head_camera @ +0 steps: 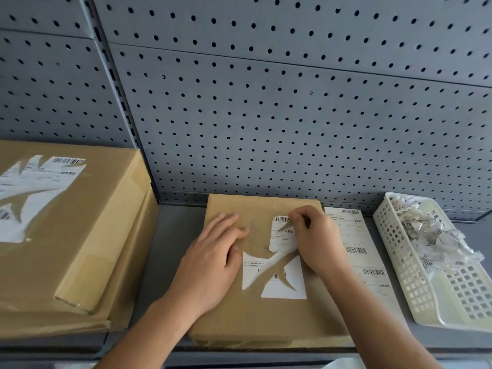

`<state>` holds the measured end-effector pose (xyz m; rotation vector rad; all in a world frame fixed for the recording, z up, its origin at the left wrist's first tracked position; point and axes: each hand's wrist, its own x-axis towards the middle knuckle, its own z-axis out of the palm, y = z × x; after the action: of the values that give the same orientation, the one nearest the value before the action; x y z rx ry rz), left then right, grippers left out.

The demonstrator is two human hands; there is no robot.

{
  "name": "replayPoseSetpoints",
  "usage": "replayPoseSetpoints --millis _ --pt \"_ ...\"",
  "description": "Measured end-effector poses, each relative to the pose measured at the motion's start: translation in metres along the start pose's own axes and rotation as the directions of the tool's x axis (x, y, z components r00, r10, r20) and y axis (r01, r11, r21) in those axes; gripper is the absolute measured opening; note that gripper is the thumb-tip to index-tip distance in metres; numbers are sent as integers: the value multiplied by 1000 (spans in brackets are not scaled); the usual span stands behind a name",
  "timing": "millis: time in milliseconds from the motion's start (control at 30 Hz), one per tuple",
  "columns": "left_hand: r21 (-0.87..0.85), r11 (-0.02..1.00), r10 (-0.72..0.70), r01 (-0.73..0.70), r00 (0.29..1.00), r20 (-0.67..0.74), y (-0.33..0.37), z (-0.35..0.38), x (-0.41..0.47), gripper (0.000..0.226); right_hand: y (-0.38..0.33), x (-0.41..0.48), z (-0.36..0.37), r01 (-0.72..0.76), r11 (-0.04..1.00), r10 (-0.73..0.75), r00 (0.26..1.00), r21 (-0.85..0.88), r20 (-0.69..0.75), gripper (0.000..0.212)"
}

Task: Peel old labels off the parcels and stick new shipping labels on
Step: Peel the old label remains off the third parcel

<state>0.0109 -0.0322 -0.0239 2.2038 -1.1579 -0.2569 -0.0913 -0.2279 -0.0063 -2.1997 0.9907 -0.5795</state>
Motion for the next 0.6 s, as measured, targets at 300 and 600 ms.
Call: replayPoseSetpoints --millis 300,600 --pt "1 1000 11 -11 1000 -4 0 0 0 38 -11 5 7 138 910 -138 990 -391 28 15" --pt "-10 1000 -2 2 1000 7 0 0 -1 38 -32 10 6 125 761 -43 989 -637 142 12"
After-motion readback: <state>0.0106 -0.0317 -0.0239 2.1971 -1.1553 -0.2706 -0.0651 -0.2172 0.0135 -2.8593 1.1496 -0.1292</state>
